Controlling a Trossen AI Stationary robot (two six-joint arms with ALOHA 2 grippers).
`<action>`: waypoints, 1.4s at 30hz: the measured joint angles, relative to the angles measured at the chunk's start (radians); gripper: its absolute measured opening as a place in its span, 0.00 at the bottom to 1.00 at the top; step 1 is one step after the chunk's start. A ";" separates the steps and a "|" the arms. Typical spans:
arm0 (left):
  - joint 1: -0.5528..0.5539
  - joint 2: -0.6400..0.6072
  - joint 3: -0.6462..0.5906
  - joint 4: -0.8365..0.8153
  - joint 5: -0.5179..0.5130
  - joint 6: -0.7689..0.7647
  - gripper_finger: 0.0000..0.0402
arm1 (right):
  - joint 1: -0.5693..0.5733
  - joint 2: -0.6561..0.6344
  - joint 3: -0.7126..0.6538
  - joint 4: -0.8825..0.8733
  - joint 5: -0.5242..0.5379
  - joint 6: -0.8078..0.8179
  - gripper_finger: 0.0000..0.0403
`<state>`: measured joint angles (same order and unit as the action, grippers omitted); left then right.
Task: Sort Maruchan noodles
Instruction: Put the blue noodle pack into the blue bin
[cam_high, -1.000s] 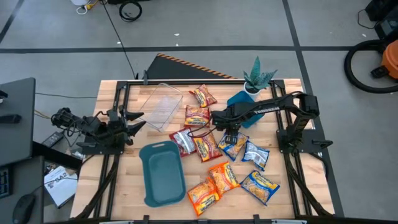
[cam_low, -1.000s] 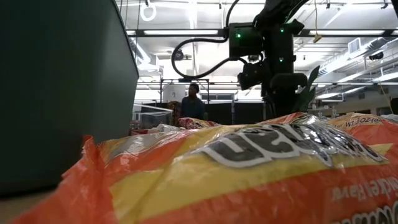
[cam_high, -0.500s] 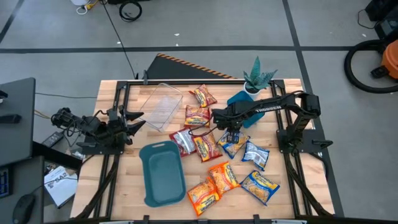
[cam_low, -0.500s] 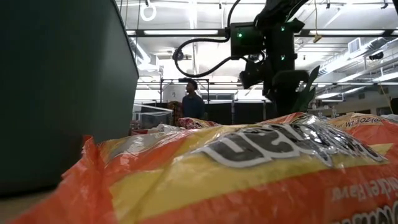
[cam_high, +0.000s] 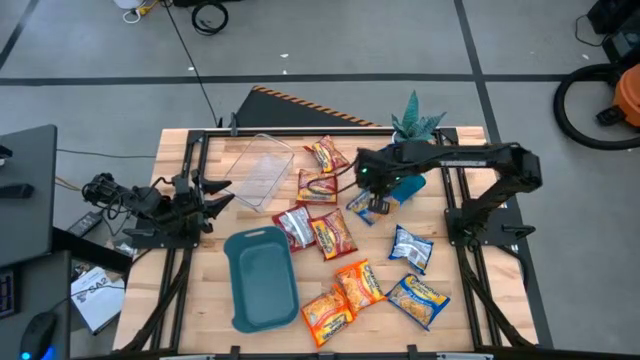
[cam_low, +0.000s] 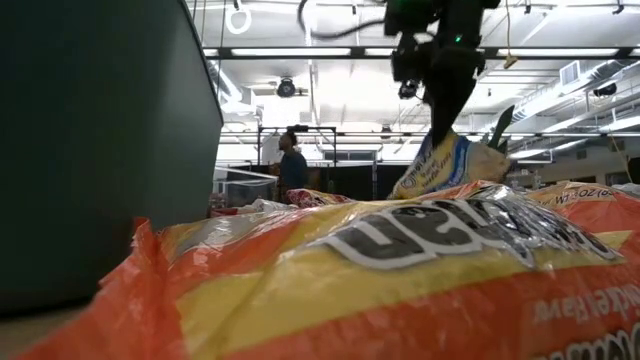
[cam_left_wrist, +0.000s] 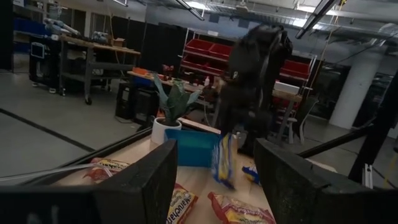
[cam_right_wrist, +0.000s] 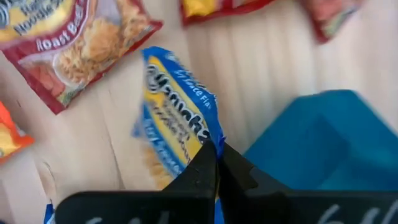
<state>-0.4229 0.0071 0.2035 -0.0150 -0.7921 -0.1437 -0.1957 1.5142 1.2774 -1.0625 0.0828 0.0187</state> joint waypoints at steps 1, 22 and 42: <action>0.000 0.000 0.000 -0.003 0.000 0.004 0.54 | -0.006 -0.023 0.000 -0.002 0.016 0.001 0.02; 0.000 0.000 0.000 -0.005 0.000 0.024 0.54 | -0.162 -0.288 -0.036 0.008 0.322 0.160 0.02; 0.000 0.000 0.000 -0.001 0.001 0.032 0.54 | -0.179 -0.284 -0.301 0.144 0.155 0.374 0.02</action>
<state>-0.4229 0.0071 0.2035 -0.0164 -0.7912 -0.1120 -0.3748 1.2301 0.9762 -0.9185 0.2378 0.3926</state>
